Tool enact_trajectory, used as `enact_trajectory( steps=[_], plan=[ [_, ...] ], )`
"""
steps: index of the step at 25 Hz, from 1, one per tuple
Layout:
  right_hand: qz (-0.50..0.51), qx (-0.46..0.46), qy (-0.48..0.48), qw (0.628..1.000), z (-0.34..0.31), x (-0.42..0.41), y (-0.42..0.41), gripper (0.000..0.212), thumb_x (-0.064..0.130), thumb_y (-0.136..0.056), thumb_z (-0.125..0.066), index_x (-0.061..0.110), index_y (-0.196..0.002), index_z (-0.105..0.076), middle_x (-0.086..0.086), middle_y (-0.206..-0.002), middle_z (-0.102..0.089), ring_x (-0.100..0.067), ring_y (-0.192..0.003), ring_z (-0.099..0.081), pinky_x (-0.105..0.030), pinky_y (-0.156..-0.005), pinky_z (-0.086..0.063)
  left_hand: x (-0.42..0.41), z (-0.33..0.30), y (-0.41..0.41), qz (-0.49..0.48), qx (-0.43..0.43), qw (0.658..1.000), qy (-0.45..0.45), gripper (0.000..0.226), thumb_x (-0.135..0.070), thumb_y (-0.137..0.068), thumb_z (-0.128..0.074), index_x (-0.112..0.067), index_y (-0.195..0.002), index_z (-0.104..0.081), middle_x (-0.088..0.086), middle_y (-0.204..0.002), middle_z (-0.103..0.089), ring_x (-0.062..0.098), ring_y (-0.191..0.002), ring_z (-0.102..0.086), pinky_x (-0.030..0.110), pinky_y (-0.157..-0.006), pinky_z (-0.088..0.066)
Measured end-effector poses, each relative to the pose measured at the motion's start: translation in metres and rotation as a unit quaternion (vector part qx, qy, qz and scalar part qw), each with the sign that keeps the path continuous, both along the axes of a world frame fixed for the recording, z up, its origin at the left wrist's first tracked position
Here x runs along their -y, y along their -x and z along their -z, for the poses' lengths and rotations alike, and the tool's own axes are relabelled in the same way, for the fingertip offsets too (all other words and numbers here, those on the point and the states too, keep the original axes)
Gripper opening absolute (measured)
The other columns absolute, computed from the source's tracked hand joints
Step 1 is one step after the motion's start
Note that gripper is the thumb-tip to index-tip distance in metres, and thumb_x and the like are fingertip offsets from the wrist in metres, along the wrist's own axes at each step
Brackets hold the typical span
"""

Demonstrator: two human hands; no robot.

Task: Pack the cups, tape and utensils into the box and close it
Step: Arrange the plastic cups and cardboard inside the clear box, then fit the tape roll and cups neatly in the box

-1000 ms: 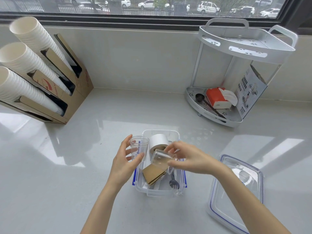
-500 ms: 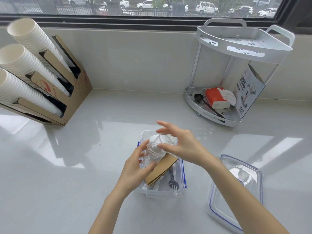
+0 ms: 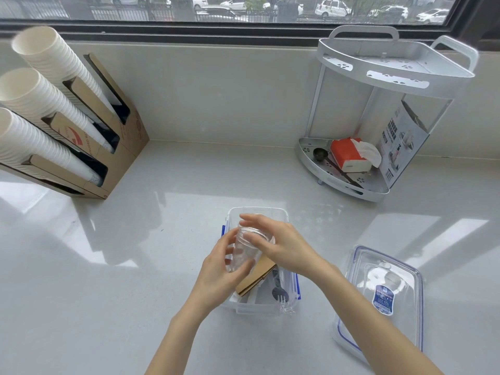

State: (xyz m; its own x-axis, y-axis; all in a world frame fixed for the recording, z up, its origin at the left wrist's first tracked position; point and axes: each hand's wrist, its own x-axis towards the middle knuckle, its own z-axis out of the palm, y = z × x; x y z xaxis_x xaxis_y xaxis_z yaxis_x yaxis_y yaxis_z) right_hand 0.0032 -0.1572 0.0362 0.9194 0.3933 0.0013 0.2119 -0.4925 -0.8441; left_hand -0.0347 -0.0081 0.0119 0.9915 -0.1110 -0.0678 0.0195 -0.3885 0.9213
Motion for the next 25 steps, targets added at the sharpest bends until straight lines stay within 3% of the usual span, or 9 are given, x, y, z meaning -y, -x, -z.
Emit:
enact_trajectory(
  steps=[4,7,11,16,21,25],
  plan=[
    [0.048,0.028,0.006,0.998,0.0,0.012,-0.005,0.029,0.018,-0.092,-0.052,0.016,-0.12,-0.058,-0.002,-0.117,-0.066,-0.009,-0.105,-0.061,-0.016,-0.092,-0.046,-0.007,0.0,-0.003,-0.042,0.01,0.999,-0.009,0.054,-0.016,-0.08,-0.064,-0.039,-0.119,-0.034,-0.015,-0.109,-0.051,-0.005,-0.094,-0.052,-0.002,-0.068,-0.042],
    [0.035,0.047,0.079,0.995,0.008,0.018,-0.005,0.028,0.013,-0.089,-0.053,0.015,-0.115,-0.06,-0.005,-0.109,-0.067,-0.009,-0.092,-0.057,-0.008,-0.079,-0.041,-0.013,-0.001,-0.005,-0.069,0.008,0.998,-0.013,0.062,-0.016,-0.081,-0.064,-0.029,-0.133,-0.033,-0.008,-0.113,-0.05,0.008,-0.095,-0.054,0.006,-0.068,-0.044],
    [-0.041,0.008,0.212,0.976,0.025,0.012,-0.002,0.041,0.012,-0.084,-0.053,0.017,-0.126,-0.053,-0.006,-0.126,-0.054,-0.019,-0.117,-0.048,-0.029,-0.1,-0.04,-0.015,-0.001,-0.005,-0.09,-0.008,0.996,0.007,0.065,-0.016,-0.082,-0.062,-0.026,-0.137,-0.029,-0.002,-0.115,-0.049,0.019,-0.1,-0.054,0.019,-0.077,-0.041],
    [-0.125,0.013,0.381,0.916,0.046,0.0,0.002,0.044,0.017,-0.085,-0.053,0.018,-0.128,-0.048,-0.009,-0.124,-0.048,-0.028,-0.118,-0.038,-0.035,-0.101,-0.029,-0.018,0.001,-0.003,-0.092,-0.017,0.996,0.003,0.065,-0.019,-0.082,-0.062,-0.027,-0.137,-0.029,-0.002,-0.115,-0.049,0.018,-0.101,-0.053,0.014,-0.072,-0.04],
    [-0.125,0.043,0.398,0.908,0.05,-0.004,0.001,0.041,0.014,-0.085,-0.051,0.017,-0.127,-0.051,-0.009,-0.124,-0.049,-0.028,-0.117,-0.039,-0.037,-0.099,-0.029,-0.019,0.002,-0.002,-0.091,-0.023,0.996,-0.001,0.064,-0.019,-0.082,-0.062,-0.027,-0.137,-0.029,-0.002,-0.117,-0.049,0.017,-0.102,-0.053,0.009,-0.069,-0.04],
    [-0.09,0.102,0.353,0.926,0.05,-0.003,0.001,0.036,0.014,-0.089,-0.043,0.017,-0.121,-0.058,-0.005,-0.12,-0.056,-0.025,-0.115,-0.042,-0.033,-0.098,-0.029,-0.021,0.002,-0.003,-0.1,-0.023,0.995,0.006,0.064,-0.017,-0.082,-0.062,-0.026,-0.137,-0.03,-0.002,-0.117,-0.049,0.017,-0.102,-0.053,0.009,-0.07,-0.041]
  ],
)
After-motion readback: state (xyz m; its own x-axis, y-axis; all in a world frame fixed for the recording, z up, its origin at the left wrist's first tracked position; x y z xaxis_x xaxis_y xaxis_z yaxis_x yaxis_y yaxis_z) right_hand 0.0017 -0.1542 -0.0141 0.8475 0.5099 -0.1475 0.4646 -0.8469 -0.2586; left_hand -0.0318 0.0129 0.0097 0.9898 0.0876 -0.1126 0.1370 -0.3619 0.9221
